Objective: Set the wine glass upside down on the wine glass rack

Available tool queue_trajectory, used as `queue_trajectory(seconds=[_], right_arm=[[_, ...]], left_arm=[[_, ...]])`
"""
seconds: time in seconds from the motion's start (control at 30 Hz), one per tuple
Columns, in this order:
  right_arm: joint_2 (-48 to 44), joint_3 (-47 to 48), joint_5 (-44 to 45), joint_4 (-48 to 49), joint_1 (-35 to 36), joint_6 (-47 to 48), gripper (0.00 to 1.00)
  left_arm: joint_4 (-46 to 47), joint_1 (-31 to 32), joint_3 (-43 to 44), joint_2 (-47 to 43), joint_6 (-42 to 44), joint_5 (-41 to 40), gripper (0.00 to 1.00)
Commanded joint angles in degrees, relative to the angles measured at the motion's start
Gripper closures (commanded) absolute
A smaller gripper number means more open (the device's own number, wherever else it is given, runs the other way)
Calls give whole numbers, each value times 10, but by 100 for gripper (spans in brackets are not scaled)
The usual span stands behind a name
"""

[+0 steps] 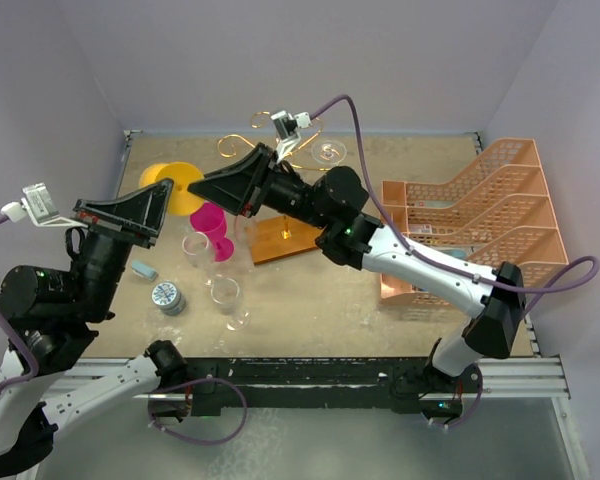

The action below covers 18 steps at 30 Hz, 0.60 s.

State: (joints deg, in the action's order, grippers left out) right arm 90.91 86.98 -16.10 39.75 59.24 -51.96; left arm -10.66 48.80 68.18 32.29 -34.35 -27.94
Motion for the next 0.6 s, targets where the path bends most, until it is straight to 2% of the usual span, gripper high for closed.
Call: queue_trajectory(seconds=[0.0,0.07,0.13,0.37,0.57], right_arm=[[-37,-9,25,7,2,37,63],[-51,-24,56,0,2,46,50],[-69,-45,85,0,1,50,45],[-148,-131,151,24,-2,54,43],[-217,-209,191,54,-2,51,44]], left_arm=[[23,0,-7,9,16,-67,100],[15,0,-6,15,17,-115,100],[9,0,-7,24,19,-160,100],[9,0,-27,81,24,-255,100],[53,0,-66,133,14,-279,100]])
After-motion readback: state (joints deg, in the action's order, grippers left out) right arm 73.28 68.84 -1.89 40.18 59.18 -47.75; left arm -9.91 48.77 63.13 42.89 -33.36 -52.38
